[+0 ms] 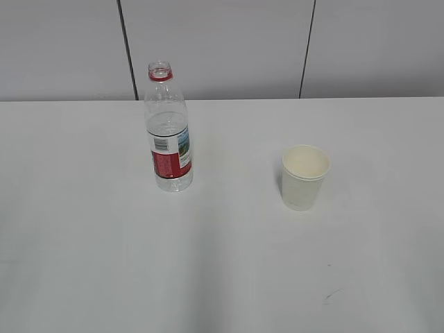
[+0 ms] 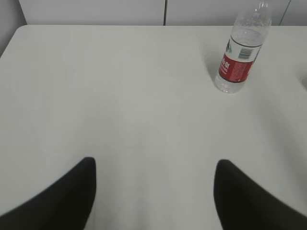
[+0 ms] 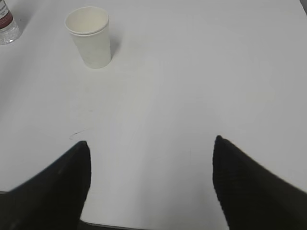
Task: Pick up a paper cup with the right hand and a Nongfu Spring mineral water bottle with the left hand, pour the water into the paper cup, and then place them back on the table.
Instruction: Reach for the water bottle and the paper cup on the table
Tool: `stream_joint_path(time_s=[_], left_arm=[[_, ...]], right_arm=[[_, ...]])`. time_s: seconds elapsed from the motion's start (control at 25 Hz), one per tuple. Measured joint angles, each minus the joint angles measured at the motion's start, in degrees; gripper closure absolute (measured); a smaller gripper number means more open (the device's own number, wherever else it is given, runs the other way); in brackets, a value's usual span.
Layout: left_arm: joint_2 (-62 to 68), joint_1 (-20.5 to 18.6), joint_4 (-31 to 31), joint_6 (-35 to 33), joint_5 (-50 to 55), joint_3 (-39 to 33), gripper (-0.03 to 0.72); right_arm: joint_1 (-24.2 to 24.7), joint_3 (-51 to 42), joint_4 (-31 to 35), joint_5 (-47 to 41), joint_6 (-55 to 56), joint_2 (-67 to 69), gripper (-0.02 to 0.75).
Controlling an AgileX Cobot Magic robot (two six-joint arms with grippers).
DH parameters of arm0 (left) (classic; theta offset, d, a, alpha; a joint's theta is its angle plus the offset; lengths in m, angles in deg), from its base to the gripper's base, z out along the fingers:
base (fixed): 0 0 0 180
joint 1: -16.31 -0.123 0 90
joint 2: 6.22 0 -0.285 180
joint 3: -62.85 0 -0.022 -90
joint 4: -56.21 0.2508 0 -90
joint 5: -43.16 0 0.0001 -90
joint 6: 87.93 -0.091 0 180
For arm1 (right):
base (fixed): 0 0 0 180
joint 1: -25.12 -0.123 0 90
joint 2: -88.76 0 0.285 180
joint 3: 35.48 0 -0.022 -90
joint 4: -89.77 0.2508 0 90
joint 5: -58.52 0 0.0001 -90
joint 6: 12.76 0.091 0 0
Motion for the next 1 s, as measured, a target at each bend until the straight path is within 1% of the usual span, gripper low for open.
stream_joint_path(time_s=[1.0], left_arm=[[0.0,0.0,0.0,0.0,0.0,0.0,0.225]], right_arm=[[0.0,0.0,0.25,0.08,0.09,0.0,0.155]])
